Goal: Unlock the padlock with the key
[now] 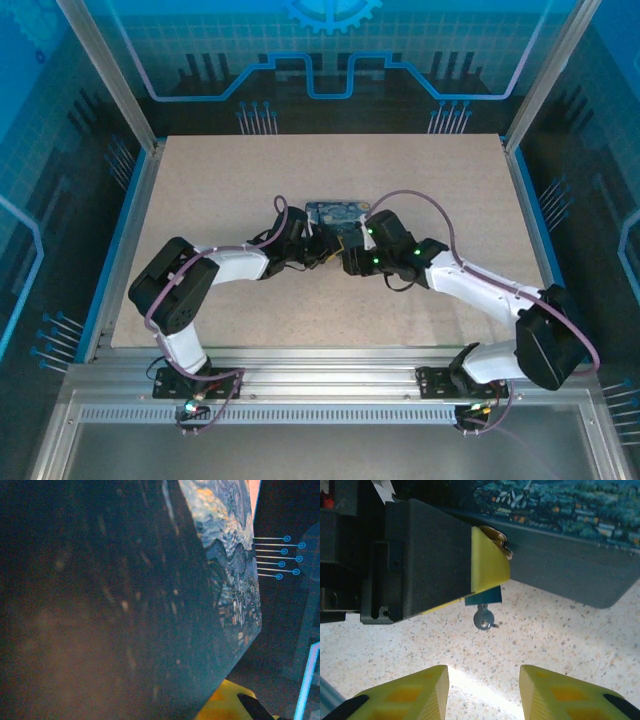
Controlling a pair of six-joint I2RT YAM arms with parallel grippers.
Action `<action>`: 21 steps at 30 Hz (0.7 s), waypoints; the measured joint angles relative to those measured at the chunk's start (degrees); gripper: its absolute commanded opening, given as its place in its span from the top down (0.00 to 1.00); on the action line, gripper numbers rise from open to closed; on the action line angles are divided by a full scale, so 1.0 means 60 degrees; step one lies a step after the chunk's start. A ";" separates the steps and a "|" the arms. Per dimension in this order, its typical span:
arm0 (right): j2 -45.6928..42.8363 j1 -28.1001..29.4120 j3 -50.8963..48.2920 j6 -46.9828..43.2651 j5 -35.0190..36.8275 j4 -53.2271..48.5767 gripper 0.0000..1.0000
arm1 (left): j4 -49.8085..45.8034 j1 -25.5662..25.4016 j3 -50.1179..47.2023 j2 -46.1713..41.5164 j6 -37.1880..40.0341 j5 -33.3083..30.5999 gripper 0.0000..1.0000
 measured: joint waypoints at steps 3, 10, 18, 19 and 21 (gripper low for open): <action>0.0277 0.0051 0.0153 -0.0386 0.0211 0.0000 0.57 | -0.0004 0.0000 0.0007 0.0000 0.0000 0.0000 1.00; 0.0809 0.0135 0.0353 -0.0962 0.0353 0.0033 0.56 | -0.0062 0.0000 0.0109 0.0000 -0.0004 0.0004 1.00; 0.1184 0.0222 0.0423 -0.1239 0.0535 0.0186 0.56 | -0.0146 0.0000 0.0124 0.0000 -0.0004 0.0033 1.00; 0.1228 0.0226 0.0433 -0.1249 0.0535 0.0229 0.56 | -0.0146 0.0000 0.0124 0.0000 -0.0004 0.0044 1.00; 0.1344 0.0240 0.0510 -0.1279 0.0565 0.0288 0.58 | -0.0142 0.0000 0.0124 0.0000 -0.0007 0.0055 1.00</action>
